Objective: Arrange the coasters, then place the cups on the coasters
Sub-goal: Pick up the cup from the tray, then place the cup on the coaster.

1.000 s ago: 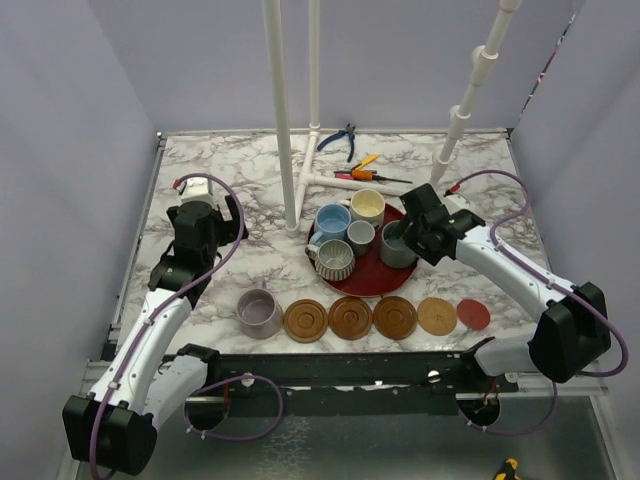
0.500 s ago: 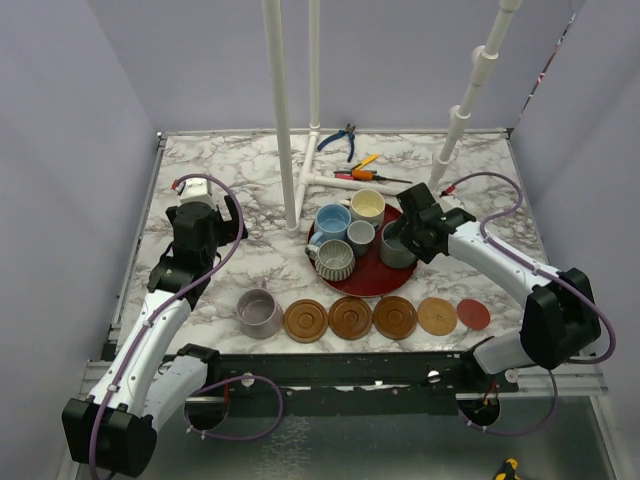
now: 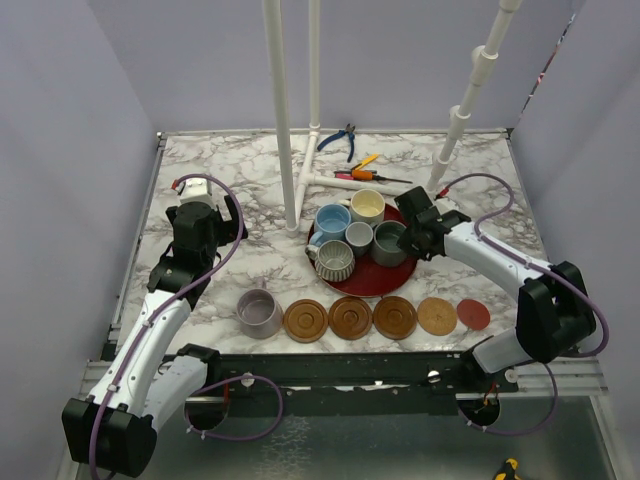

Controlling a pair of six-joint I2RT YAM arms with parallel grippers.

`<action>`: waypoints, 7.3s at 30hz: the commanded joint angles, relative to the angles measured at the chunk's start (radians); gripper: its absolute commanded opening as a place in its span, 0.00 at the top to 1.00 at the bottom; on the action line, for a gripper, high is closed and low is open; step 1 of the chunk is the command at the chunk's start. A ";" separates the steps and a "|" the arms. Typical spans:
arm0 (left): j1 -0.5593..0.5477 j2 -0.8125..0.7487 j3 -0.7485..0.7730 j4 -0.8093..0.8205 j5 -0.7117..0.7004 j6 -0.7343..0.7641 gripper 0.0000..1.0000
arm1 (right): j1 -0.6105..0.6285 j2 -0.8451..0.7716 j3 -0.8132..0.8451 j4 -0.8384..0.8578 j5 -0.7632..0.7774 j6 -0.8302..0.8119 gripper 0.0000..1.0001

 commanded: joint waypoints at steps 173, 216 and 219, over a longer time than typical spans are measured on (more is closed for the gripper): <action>-0.003 -0.018 -0.003 -0.001 0.024 0.000 0.01 | 0.806 0.379 0.579 -0.472 0.151 0.196 1.00; -0.009 -0.021 -0.003 -0.002 0.021 0.001 0.01 | 0.810 0.424 0.599 -0.504 0.178 0.207 1.00; -0.008 -0.021 -0.003 -0.003 0.021 0.001 0.01 | 0.810 0.423 0.593 -0.500 0.184 0.208 1.00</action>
